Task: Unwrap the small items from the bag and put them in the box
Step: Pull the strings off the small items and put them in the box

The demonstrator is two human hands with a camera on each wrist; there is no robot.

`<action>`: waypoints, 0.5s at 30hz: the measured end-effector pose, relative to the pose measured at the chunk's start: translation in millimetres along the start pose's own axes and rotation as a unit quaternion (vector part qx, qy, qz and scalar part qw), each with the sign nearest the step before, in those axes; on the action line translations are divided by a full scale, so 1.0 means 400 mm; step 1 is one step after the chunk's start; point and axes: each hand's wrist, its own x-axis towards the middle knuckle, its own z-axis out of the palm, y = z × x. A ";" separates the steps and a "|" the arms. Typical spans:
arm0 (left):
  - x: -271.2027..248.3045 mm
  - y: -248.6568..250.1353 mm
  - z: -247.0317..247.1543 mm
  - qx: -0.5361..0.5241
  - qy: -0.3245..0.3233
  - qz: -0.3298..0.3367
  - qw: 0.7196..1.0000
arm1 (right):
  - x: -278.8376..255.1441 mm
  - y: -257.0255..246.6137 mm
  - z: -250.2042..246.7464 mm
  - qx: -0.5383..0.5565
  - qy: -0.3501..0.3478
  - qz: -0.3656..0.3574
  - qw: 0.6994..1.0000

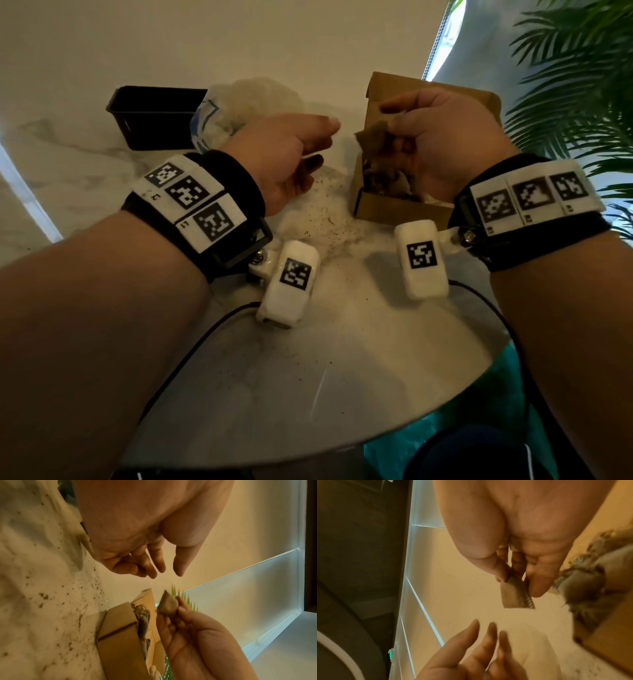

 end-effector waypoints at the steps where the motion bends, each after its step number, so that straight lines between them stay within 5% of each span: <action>1: 0.001 0.006 -0.005 -0.002 0.013 0.006 1.000 | 0.006 0.000 -0.016 -0.018 0.014 -0.003 1.000; 9: 0.013 0.042 -0.059 0.039 0.124 0.087 0.988 | 0.009 0.010 -0.066 -0.336 0.003 0.031 0.941; 15: 0.031 0.061 -0.092 0.265 0.150 0.123 0.944 | 0.008 0.007 -0.067 -0.428 -0.011 0.045 0.902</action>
